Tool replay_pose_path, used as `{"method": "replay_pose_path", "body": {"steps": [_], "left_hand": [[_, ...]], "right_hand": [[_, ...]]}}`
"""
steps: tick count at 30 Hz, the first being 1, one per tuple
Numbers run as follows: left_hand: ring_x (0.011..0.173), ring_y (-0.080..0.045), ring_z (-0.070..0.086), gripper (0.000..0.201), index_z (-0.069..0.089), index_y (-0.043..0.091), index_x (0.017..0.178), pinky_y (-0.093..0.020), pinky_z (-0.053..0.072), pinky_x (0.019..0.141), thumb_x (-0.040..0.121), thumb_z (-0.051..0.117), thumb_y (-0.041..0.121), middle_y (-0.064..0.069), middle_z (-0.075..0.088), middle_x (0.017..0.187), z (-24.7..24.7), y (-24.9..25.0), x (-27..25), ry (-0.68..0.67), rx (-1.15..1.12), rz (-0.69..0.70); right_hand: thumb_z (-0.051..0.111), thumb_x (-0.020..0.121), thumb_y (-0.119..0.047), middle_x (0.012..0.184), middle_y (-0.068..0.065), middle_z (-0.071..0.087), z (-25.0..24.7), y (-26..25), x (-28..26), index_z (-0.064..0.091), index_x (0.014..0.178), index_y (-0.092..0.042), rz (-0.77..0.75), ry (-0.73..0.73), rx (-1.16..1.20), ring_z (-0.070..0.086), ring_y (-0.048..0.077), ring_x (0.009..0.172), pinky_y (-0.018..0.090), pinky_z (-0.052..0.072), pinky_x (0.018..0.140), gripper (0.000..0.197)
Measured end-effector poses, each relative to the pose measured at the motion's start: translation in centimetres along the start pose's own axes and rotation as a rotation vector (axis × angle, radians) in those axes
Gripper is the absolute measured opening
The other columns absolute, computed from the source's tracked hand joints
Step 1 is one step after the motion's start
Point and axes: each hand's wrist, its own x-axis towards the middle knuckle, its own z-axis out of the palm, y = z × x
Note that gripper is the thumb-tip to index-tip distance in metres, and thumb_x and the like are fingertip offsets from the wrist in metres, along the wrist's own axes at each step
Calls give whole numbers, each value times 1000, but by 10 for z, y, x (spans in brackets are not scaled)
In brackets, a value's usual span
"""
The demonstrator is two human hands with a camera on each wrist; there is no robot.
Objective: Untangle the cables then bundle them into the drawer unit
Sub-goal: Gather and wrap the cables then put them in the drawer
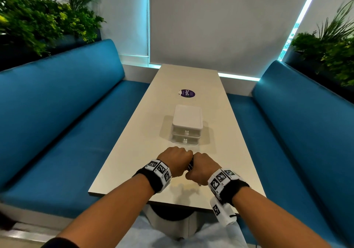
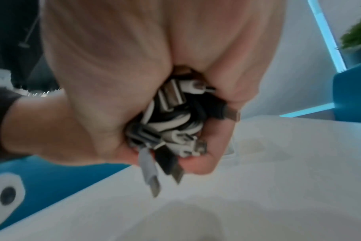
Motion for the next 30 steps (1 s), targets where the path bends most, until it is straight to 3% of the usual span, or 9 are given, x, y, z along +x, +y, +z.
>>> {"method": "replay_pose_path", "body": {"steps": [4, 8, 12, 17, 22, 24, 26, 29, 30], "left_hand": [[82, -35, 61, 15, 52, 10, 103, -36, 38, 63, 89, 55, 11, -14, 66, 97, 6, 1, 4, 30, -57, 0], [84, -34, 61, 13, 54, 12, 101, -35, 38, 64, 87, 54, 12, -12, 64, 97, 6, 3, 7, 35, -123, -70], [80, -30, 60, 13, 54, 15, 95, -34, 41, 63, 83, 56, 9, -9, 64, 94, 10, 2, 10, 20, -245, -147], [88, -34, 63, 18, 50, 14, 105, -35, 41, 65, 88, 53, 14, -11, 67, 101, 26, -6, 14, 101, -333, -191], [103, -22, 63, 47, 44, 23, 123, -38, 53, 87, 82, 66, 15, -2, 62, 117, 36, -34, 31, 253, -819, -252], [111, -26, 59, 55, 39, 16, 133, -39, 49, 94, 86, 67, 18, -7, 56, 127, 44, -49, 39, 231, -786, -361], [109, -32, 59, 45, 40, 10, 131, -39, 49, 92, 92, 60, 23, -12, 57, 126, 50, -61, 44, 134, -704, -486], [105, -35, 61, 29, 54, 15, 124, -36, 50, 86, 97, 48, 23, -14, 60, 121, 52, -64, 51, 59, -637, -551], [105, -34, 61, 28, 60, 19, 122, -35, 51, 86, 97, 47, 21, -12, 61, 120, 53, -63, 54, 49, -624, -547]], "right_hand": [[62, 77, -28, 83, 2, 59, 2, 6, -3, 56, 84, -19, -63, 131, -216, 55, 23, 69, 31, 48, 62, 13], [58, 82, -29, 73, 0, 52, -3, 5, 1, 54, 81, -21, -134, 175, -326, 55, 25, 69, 30, 43, 61, 9], [55, 84, -28, 85, 5, 64, -3, 4, 9, 55, 82, -20, -179, 196, -417, 61, 29, 72, 30, 41, 60, 9], [54, 86, -25, 88, 7, 66, -1, 6, 23, 59, 97, -18, -222, 217, -436, 63, 32, 75, 31, 40, 59, 14], [56, 84, -20, 93, 5, 67, -27, 17, 49, 59, 99, -20, -145, 333, -304, 64, 32, 82, 31, 41, 61, 16], [58, 84, -21, 92, 4, 64, -41, 22, 63, 56, 98, -19, -97, 395, -250, 63, 32, 84, 31, 40, 61, 14], [59, 85, -23, 95, 2, 60, -51, 22, 77, 54, 97, -19, -109, 436, -236, 61, 30, 83, 32, 41, 61, 13], [63, 82, -24, 110, -3, 60, -57, 13, 97, 57, 104, -22, -181, 448, -217, 63, 28, 84, 34, 49, 65, 23], [64, 81, -23, 107, -4, 62, -57, 10, 102, 57, 103, -23, -183, 430, -208, 63, 28, 84, 34, 51, 66, 23]]}}
